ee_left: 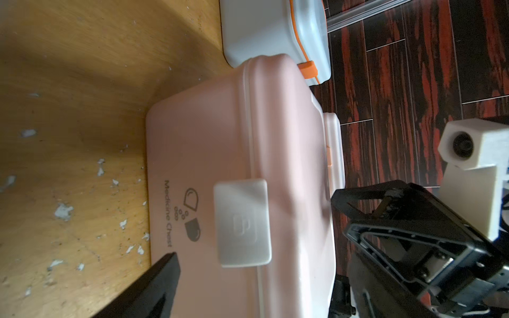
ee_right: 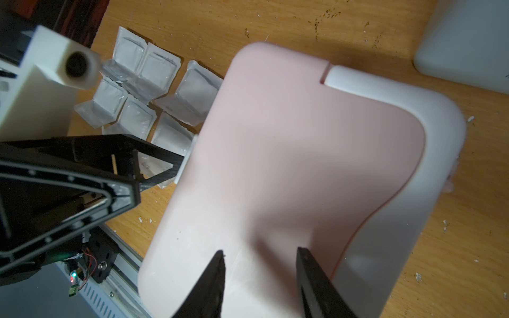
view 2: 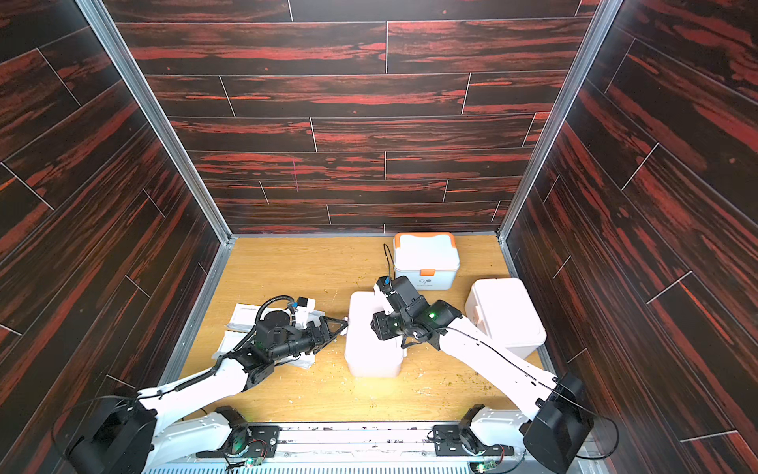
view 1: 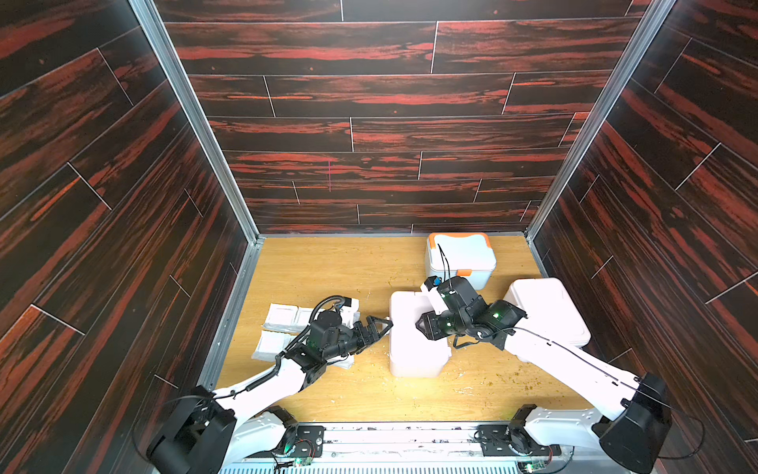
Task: Open first aid kits and take out gauze
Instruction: Fasten the fastener of the first aid kit.
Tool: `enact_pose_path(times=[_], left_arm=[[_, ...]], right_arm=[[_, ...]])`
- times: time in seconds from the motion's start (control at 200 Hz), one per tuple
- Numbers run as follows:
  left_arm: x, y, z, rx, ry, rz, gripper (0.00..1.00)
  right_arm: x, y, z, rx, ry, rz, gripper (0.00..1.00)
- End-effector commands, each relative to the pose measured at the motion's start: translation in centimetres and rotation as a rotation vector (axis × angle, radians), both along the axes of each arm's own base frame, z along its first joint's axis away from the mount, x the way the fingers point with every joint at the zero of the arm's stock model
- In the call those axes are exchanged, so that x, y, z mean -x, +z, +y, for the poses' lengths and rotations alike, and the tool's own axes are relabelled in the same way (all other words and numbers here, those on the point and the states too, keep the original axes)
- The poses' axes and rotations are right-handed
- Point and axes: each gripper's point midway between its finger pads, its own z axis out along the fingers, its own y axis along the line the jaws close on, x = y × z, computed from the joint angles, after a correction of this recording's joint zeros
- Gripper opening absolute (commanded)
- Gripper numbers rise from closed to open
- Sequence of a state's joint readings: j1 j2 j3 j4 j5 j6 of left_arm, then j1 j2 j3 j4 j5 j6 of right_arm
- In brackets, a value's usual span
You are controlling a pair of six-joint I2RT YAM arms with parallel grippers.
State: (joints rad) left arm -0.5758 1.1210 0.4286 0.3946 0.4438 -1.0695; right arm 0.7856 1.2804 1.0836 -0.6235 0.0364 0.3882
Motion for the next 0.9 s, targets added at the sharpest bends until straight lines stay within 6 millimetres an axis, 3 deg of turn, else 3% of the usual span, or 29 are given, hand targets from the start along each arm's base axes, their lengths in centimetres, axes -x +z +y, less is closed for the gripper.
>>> enact_pose_path(times=[0.0,0.16,0.285,0.556,0.896], left_arm=[[-0.2,1.9,0.9,-0.067,0.018,-0.053,1.00],[-0.2,3.0,1.6,-0.160,0.011,-0.076,0.98],[-0.4,3.6,0.9,-0.186,-0.030,-0.073,0.95],[-1.0,3.9,-0.8,-0.212,-0.075,-0.068,0.92],[-0.9,3.0,-3.6,-0.245,-0.141,-0.057,0.92]], right_arm=[[0.2,2.5,0.3,-0.071,0.005,-0.049,0.52],[-0.1,3.8,-1.3,-0.072,-0.065,-0.113,0.62],[0.0,3.9,-2.6,-0.068,-0.110,-0.132,0.65],[0.8,1.1,-4.6,-0.068,-0.154,-0.068,0.61],[1.3,-1.4,-4.4,-0.081,-0.138,0.005,0.58]])
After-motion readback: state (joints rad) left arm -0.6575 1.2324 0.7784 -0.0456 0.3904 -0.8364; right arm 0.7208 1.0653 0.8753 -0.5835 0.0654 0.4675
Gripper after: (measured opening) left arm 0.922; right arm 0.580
